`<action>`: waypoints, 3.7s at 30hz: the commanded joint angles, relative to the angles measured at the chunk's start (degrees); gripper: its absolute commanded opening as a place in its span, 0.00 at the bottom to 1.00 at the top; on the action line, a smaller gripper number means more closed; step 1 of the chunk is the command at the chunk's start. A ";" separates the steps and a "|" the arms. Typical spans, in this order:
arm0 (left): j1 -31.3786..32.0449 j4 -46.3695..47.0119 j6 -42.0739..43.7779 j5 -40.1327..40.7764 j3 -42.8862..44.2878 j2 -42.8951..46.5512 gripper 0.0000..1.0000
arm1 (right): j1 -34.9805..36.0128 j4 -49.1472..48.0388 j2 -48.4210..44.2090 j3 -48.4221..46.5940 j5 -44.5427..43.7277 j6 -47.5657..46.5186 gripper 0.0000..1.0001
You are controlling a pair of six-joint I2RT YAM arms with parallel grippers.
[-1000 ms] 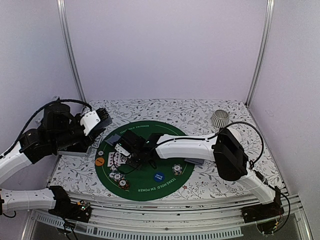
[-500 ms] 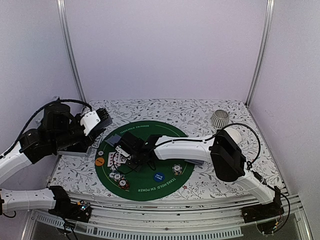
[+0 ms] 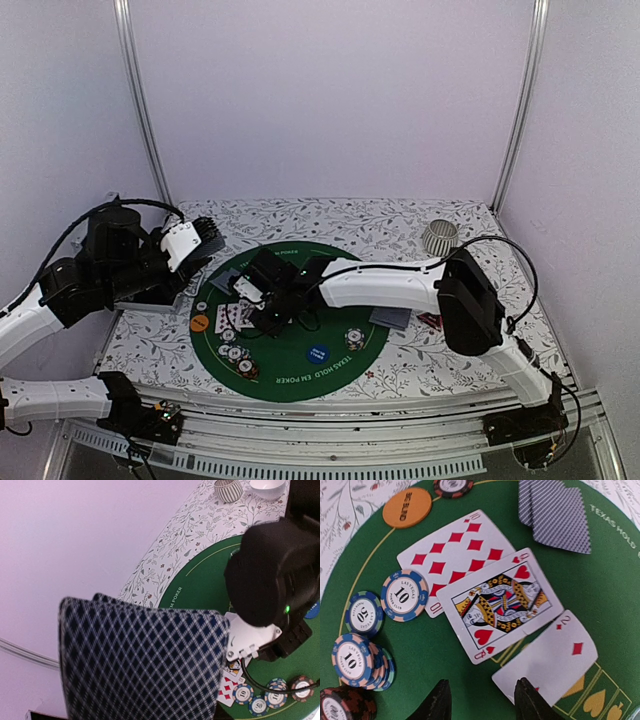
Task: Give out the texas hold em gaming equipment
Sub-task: Pick up the all-in button from the center of the board, then place the all-in button in the small blind area.
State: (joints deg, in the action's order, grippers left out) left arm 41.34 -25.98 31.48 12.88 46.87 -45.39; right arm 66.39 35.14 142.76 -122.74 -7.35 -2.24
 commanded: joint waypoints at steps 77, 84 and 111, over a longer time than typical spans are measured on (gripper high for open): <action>-0.44 1.68 0.07 -1.52 -0.82 1.09 0.38 | -33.83 -1.11 -40.37 65.63 -2.45 32.06 0.75; -0.46 1.46 0.16 -1.24 -0.77 1.29 0.38 | -33.87 -0.97 -40.42 64.87 -1.55 31.86 0.61; -0.47 2.01 0.16 -1.61 -0.59 0.21 0.38 | 0.04 4.40 -26.86 26.30 11.90 3.43 0.42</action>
State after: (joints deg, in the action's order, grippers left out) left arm 41.34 -25.61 31.51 11.40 46.52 -45.15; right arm 60.82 36.21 109.84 -90.50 -3.38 11.57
